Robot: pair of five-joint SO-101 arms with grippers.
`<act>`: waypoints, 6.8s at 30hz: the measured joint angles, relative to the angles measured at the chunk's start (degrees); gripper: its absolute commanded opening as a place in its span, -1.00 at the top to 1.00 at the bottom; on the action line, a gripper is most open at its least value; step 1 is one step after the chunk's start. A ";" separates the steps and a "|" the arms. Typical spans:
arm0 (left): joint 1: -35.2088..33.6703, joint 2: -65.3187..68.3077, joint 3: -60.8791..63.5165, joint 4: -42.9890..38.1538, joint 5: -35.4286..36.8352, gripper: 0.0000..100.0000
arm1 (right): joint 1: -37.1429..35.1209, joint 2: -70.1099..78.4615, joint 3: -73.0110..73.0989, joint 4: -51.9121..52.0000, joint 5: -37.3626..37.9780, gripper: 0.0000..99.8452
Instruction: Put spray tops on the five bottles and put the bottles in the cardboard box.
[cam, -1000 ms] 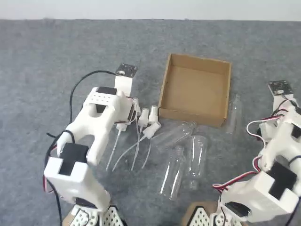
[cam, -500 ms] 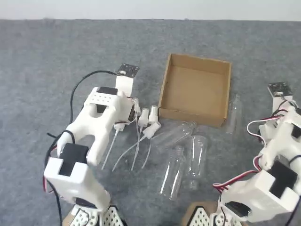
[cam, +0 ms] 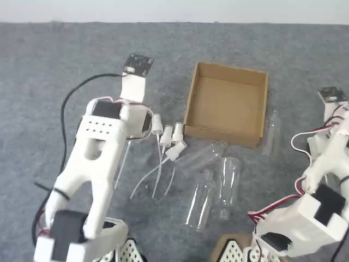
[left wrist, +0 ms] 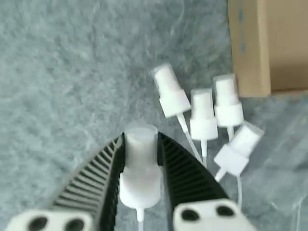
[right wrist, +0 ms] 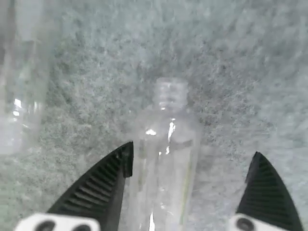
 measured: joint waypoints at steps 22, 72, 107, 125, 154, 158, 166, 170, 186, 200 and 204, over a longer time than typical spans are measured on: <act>-0.09 -7.30 9.76 -4.13 -0.09 0.98 | -2.73 11.60 -2.90 -0.62 -2.02 0.78; -0.09 -41.49 -14.95 -4.22 23.65 0.98 | -82.64 -62.51 42.64 -28.13 -29.45 0.99; 3.52 -41.32 -13.36 -4.40 24.35 0.98 | -82.73 -63.30 44.31 -28.66 -29.45 0.99; 3.78 -41.23 -2.02 -6.86 24.62 0.98 | -82.73 -63.38 45.45 -28.84 -29.45 0.99; 6.07 -41.23 0.18 -1.41 13.80 0.69 | -76.84 -54.51 46.42 -51.96 -40.79 0.99; 1.76 -41.23 -3.08 -1.41 13.80 0.70 | -76.84 -54.51 46.42 -51.96 -40.79 0.99; 1.23 -41.23 1.49 -2.55 13.27 0.70 | -76.84 -54.51 46.42 -51.96 -40.79 0.99; 2.99 -42.02 7.47 -6.42 10.37 0.70 | -76.66 -54.33 47.38 -51.96 -40.79 0.99; -3.25 -42.11 -0.88 1.05 9.05 0.58 | -68.57 -49.41 38.33 -48.62 -40.79 0.99; 11.43 -70.33 37.89 -10.90 2.73 0.44 | -66.11 -27.08 9.23 -39.30 -43.16 0.99; 11.87 -70.77 41.41 -14.68 2.37 0.44 | -66.46 -26.90 5.98 -32.70 -44.66 0.99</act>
